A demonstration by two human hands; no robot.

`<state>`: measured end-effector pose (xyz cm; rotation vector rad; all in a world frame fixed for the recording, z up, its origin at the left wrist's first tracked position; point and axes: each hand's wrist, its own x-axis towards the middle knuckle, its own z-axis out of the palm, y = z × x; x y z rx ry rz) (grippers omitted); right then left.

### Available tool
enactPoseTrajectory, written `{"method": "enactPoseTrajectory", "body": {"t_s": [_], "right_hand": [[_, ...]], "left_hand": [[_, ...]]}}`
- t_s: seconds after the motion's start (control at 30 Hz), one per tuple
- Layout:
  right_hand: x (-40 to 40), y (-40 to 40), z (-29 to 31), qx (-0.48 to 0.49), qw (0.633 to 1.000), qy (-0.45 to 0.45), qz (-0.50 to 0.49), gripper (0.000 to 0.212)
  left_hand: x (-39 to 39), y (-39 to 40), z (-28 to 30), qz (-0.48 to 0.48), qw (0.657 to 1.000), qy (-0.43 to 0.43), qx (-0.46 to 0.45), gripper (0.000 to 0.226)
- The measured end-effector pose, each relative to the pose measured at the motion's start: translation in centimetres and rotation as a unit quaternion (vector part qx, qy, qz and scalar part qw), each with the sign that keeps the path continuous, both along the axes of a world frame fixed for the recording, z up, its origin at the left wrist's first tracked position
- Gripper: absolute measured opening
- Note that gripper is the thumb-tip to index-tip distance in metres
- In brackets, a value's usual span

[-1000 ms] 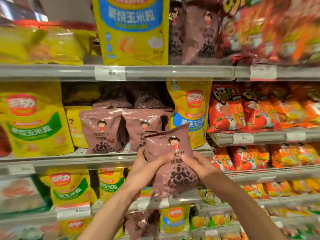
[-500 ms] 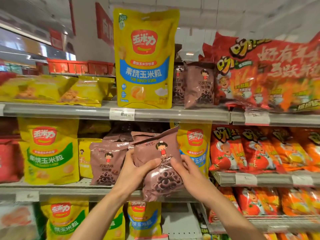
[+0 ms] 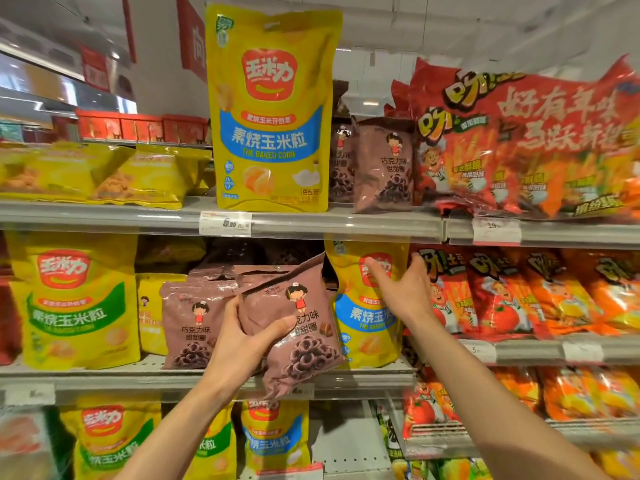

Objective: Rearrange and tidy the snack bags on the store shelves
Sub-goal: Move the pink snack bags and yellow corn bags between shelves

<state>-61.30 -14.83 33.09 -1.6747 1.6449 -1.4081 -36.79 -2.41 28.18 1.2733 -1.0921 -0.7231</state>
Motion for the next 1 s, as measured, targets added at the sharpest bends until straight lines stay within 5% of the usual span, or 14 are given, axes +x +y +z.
{"method": "enactPoseTrajectory", "body": {"t_s": [0.27,0.47,0.73,0.87,1.0], "right_hand": [[-0.6,-3.9,0.2,0.063,0.994,-0.082,0.038,0.142],[-0.9,-4.4,0.3,0.054,0.997,-0.055,0.019,0.142],[-0.3,-2.6,0.2,0.013,0.984,-0.154,0.092,0.093],[-0.8,-1.4,-0.2,-0.012,0.975,-0.179,0.135,0.038],[-0.9,-0.1,-2.3,-0.015,0.971,-0.201,0.132,0.041]], "left_hand": [[-0.5,-1.0,-0.3,0.015,1.000,0.007,0.005,0.090],[-0.2,-1.2,-0.3,0.005,1.000,0.004,0.010,0.086],[1.0,-1.5,-0.6,0.003,1.000,0.004,0.008,0.088],[1.4,-1.6,-0.7,-0.010,1.000,0.013,0.002,0.088],[1.5,-2.0,-0.7,-0.011,0.999,0.035,-0.008,0.095]]}}
